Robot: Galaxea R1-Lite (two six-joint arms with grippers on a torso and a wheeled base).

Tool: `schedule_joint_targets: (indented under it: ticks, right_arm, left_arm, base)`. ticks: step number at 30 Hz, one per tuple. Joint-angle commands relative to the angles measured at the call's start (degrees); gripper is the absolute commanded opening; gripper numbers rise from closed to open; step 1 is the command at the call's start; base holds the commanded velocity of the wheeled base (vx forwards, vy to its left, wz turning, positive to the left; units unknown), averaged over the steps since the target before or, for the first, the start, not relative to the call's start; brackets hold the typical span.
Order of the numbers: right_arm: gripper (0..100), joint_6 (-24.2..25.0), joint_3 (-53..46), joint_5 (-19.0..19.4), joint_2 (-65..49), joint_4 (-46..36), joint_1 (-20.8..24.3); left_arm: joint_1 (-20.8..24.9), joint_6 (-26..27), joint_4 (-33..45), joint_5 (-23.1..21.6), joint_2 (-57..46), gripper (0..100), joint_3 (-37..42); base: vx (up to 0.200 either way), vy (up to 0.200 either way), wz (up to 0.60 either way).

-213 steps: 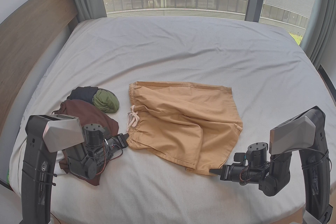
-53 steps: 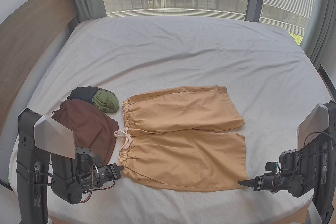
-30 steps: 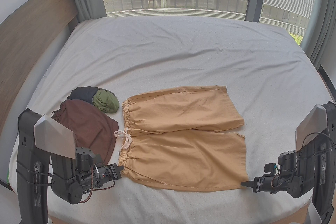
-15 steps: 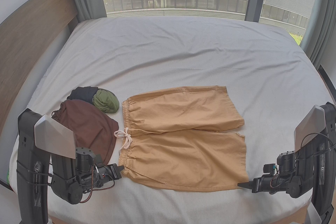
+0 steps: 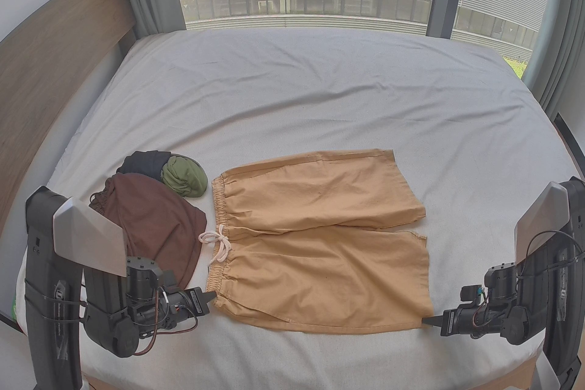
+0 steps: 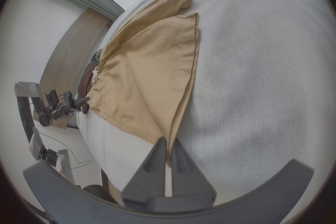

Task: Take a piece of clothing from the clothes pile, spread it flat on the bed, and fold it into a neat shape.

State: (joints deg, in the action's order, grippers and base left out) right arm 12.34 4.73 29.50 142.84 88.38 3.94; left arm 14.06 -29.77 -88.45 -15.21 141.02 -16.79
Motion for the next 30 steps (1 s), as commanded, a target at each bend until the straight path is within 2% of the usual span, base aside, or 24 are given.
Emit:
schedule_joint_targets:
  ticks: [1,3,8,20,27,30]
  right_arm:
    - [0,0.0,-1.2,0.0,-1.6,0.0,-0.4]
    - [0,-0.1,-1.6,0.0,-1.6,0.0,-0.4]
    - [0,-0.5,-3.3,0.0,-2.2,0.0,-0.6]
    - [0,-2.2,-4.7,0.0,-2.4,-0.1,-1.2]
    - [0,-2.2,-3.9,0.1,-5.4,0.0,-1.0]
    - [0,-2.0,-3.1,2.0,-7.0,0.0,-1.1]
  left_arm:
    - [-1.1,0.2,0.1,-3.9,-4.4,0,4.0]
    - [-1.7,0.6,0.1,-4.5,-4.4,0,4.7]
    - [-3.1,5.7,0.4,-4.9,-4.2,0,6.8]
    - [-3.2,10.4,0.7,-8.3,-3.7,0,11.4]
    - [-3.2,11.0,-0.1,-8.7,-4.2,0,11.0]
    - [-2.7,10.7,-0.1,-8.7,-5.8,0,10.3]
  base:
    - [0.000,0.000,0.00]
    - [0.000,0.000,0.00]
    - [0.000,0.000,0.00]
    - [0.000,0.000,0.00]
    - [0.000,0.000,0.00]
    - [0.000,0.000,0.00]
